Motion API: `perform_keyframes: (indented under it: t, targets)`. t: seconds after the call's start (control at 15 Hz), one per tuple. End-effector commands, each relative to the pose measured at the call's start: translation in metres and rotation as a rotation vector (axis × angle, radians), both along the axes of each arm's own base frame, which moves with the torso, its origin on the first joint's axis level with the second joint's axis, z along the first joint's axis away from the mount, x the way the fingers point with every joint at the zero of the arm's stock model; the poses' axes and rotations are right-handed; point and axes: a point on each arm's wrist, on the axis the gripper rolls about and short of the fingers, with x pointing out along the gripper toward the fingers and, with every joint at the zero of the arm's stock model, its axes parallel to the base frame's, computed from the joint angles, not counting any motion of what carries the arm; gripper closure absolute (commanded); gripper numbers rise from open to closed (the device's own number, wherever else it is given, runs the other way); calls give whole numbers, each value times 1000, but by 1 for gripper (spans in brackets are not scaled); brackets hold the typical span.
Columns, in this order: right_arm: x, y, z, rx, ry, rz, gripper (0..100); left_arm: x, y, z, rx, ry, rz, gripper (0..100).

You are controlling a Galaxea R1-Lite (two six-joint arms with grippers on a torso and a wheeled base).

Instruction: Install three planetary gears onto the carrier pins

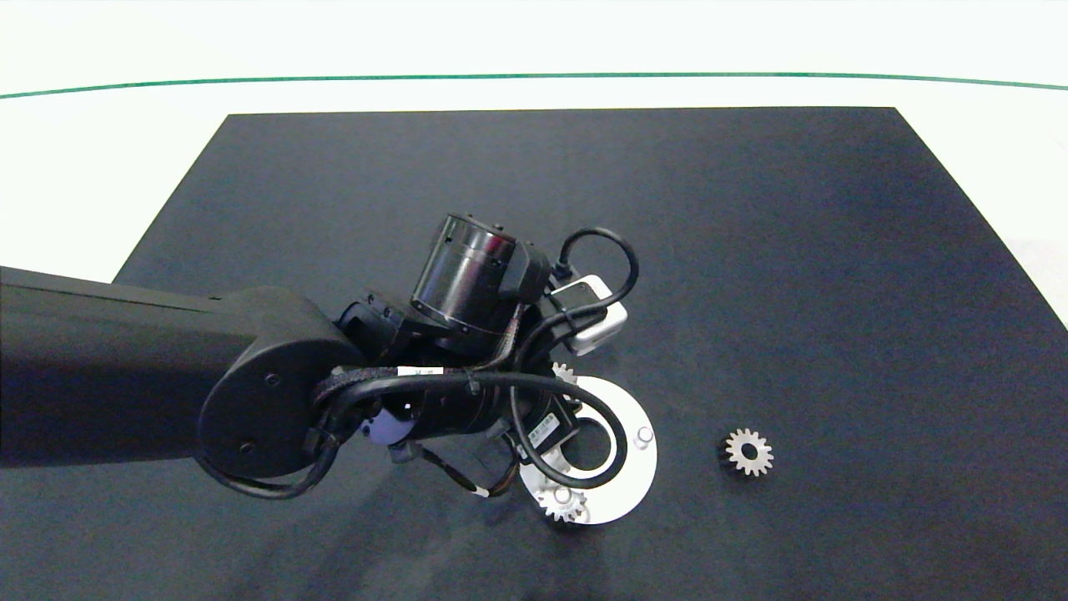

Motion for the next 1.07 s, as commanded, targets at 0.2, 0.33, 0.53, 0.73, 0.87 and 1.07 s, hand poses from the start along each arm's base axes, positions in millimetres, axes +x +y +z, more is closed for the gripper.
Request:
perform_keyframes:
  t: [0.2, 0.33, 0.53, 0.73, 0.87, 1.07]
  targets:
    - [0, 0, 0, -1, 1, 1, 0, 3, 2, -1, 4, -2, 9, 96]
    - [0, 0, 0, -1, -1, 1, 0, 4, 1, -2, 6, 2, 10, 96]
    - [0, 0, 0, -1, 2, 1, 0, 5, 2, -3, 6, 4, 14, 96]
    - [0, 0, 0, -1, 1, 1, 0, 5, 2, -4, 7, 6, 16, 96]
    - [0, 0, 0, -1, 1, 1, 0, 6, 0, -9, 13, 14, 15, 96]
    - [0, 0, 0, -1, 2, 1, 0, 6, -2, -8, 4, 6, 10, 96]
